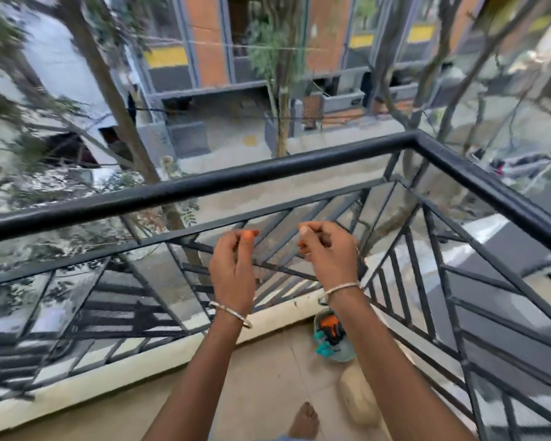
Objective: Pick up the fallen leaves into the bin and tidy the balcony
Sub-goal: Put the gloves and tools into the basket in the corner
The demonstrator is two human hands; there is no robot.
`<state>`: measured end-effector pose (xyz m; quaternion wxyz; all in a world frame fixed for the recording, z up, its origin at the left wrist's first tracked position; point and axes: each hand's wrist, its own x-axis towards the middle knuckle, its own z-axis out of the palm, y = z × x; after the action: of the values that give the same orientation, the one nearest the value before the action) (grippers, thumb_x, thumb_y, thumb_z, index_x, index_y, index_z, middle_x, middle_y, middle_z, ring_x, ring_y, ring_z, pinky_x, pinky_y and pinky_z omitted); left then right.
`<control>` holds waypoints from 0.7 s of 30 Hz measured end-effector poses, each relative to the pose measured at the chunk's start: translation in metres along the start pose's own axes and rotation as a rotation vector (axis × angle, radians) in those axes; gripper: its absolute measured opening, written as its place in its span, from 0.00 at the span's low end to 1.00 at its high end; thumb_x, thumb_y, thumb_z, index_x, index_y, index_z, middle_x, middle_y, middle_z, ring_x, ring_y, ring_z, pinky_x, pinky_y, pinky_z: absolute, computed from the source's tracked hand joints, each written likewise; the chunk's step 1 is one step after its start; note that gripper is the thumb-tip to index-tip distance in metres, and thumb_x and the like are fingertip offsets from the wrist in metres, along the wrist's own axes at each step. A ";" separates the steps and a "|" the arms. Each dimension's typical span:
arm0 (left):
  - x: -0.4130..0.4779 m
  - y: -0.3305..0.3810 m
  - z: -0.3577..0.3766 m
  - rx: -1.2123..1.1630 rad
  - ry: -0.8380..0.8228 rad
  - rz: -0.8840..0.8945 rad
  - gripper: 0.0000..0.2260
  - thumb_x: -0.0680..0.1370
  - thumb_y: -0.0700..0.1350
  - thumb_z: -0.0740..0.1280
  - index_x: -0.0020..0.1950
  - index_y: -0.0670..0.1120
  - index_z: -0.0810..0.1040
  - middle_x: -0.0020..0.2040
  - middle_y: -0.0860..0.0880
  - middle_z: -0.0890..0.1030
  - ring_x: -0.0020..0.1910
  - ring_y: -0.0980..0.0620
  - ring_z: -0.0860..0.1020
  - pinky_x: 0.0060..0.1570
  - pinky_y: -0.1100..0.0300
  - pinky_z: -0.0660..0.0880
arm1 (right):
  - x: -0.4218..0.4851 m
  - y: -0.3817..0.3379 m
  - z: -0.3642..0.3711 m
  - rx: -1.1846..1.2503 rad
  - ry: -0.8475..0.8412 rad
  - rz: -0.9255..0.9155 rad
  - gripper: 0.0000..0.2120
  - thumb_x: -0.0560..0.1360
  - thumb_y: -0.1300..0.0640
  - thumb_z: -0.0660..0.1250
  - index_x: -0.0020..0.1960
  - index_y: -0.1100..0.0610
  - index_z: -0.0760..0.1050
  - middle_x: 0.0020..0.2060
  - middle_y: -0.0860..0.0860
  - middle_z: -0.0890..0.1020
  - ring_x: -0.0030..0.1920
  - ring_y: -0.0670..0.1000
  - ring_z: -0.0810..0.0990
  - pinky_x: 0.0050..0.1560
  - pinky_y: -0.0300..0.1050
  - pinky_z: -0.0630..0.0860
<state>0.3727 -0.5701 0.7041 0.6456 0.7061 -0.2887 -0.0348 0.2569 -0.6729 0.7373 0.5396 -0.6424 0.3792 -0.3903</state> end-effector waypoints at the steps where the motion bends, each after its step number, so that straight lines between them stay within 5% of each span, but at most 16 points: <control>1: -0.003 0.003 -0.019 -0.005 0.031 0.006 0.13 0.81 0.56 0.59 0.50 0.54 0.81 0.46 0.51 0.81 0.47 0.51 0.79 0.47 0.45 0.76 | -0.012 -0.008 0.013 0.005 -0.031 -0.017 0.04 0.78 0.61 0.67 0.45 0.57 0.80 0.32 0.53 0.82 0.31 0.44 0.80 0.35 0.37 0.77; 7: -0.050 0.006 -0.137 0.004 0.175 -0.044 0.10 0.81 0.55 0.61 0.50 0.53 0.80 0.42 0.51 0.80 0.42 0.50 0.78 0.42 0.45 0.77 | -0.092 -0.031 0.080 0.054 -0.163 -0.032 0.06 0.78 0.60 0.68 0.43 0.53 0.80 0.31 0.51 0.83 0.33 0.49 0.81 0.37 0.42 0.78; 17: -0.170 0.000 -0.341 0.072 0.544 -0.210 0.16 0.76 0.60 0.62 0.48 0.50 0.80 0.40 0.50 0.82 0.42 0.49 0.81 0.44 0.46 0.78 | -0.266 -0.047 0.204 0.108 -0.534 0.018 0.08 0.78 0.62 0.67 0.41 0.54 0.77 0.29 0.51 0.80 0.28 0.42 0.78 0.31 0.33 0.74; 21: -0.213 0.010 -0.409 0.065 0.735 -0.270 0.10 0.79 0.54 0.65 0.48 0.49 0.80 0.42 0.51 0.83 0.40 0.55 0.81 0.43 0.49 0.77 | -0.328 -0.065 0.253 0.102 -0.711 -0.026 0.09 0.78 0.61 0.67 0.40 0.54 0.78 0.30 0.53 0.81 0.29 0.44 0.79 0.31 0.35 0.74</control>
<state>0.3650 -0.1087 0.7122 0.6728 0.7232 0.0563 0.1452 0.3575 -0.2658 0.7432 0.6642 -0.7150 0.1393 -0.1678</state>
